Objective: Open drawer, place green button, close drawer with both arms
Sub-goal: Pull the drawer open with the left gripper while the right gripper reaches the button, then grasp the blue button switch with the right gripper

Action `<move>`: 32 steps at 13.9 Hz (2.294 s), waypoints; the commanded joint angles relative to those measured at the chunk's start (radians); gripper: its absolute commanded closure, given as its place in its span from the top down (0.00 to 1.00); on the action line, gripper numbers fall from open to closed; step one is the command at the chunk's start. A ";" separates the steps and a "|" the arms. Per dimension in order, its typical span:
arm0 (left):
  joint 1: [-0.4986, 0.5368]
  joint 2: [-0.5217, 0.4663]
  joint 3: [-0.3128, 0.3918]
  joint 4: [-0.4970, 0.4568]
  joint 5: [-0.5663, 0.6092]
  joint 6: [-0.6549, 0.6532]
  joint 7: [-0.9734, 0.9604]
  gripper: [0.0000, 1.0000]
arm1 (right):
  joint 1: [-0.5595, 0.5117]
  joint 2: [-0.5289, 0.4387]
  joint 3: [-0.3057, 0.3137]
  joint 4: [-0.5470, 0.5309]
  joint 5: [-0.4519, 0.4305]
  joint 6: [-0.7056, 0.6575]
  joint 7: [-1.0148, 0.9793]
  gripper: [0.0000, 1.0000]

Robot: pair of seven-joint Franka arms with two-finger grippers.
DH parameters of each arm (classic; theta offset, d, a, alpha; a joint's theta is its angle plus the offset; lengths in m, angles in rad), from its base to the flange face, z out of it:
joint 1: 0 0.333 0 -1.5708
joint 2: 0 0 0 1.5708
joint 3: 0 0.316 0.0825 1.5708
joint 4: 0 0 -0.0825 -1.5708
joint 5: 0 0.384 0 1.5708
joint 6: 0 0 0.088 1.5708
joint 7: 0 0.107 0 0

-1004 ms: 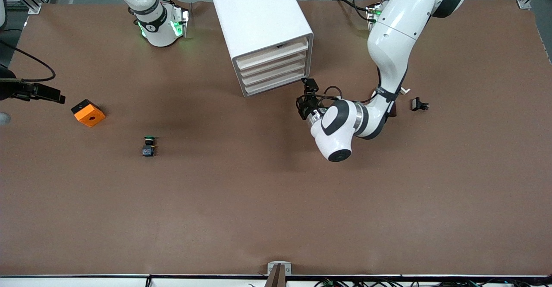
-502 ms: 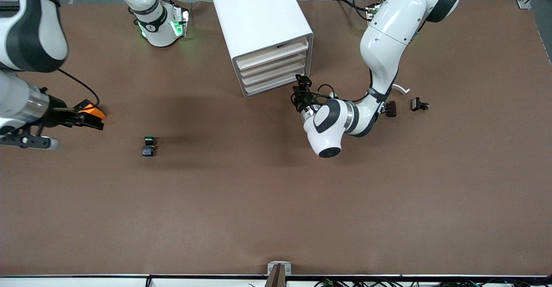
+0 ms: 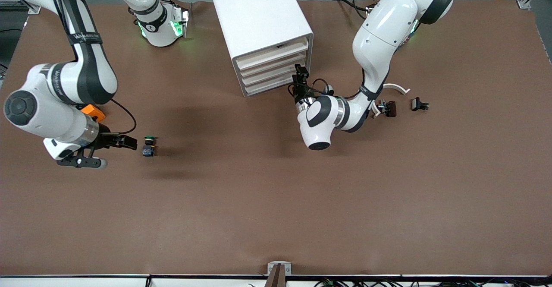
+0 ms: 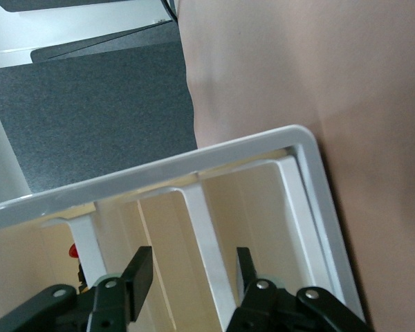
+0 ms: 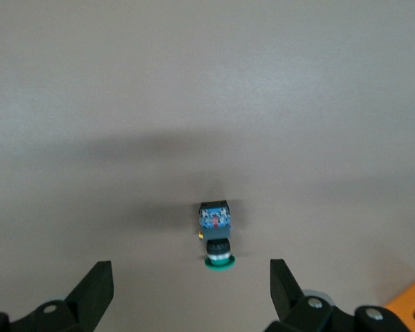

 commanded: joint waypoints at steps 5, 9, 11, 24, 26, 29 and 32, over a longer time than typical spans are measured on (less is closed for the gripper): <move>-0.018 0.026 0.000 0.005 -0.031 0.001 -0.018 0.56 | 0.001 0.087 -0.002 -0.122 0.015 0.221 0.010 1.00; -0.027 0.035 0.000 0.005 -0.034 0.002 -0.018 0.54 | -0.002 0.148 -0.002 -0.124 0.013 0.282 -0.002 1.00; -0.042 0.036 0.000 0.005 -0.034 0.001 -0.018 0.49 | -0.002 0.177 -0.002 -0.135 0.013 0.322 -0.005 1.00; -0.007 0.070 0.003 0.011 -0.034 -0.008 -0.027 0.08 | -0.006 0.222 -0.003 -0.185 0.013 0.408 -0.036 0.62; 0.031 0.070 0.008 0.011 -0.033 -0.007 -0.027 0.11 | -0.006 0.220 -0.003 -0.185 0.013 0.396 -0.022 0.00; 0.086 0.070 0.008 0.013 -0.033 -0.004 -0.030 0.13 | -0.005 0.208 -0.003 -0.179 0.013 0.350 -0.016 0.00; 0.131 0.069 0.008 0.028 -0.047 -0.001 -0.027 0.14 | 0.001 0.153 -0.002 -0.156 0.013 0.234 0.025 0.00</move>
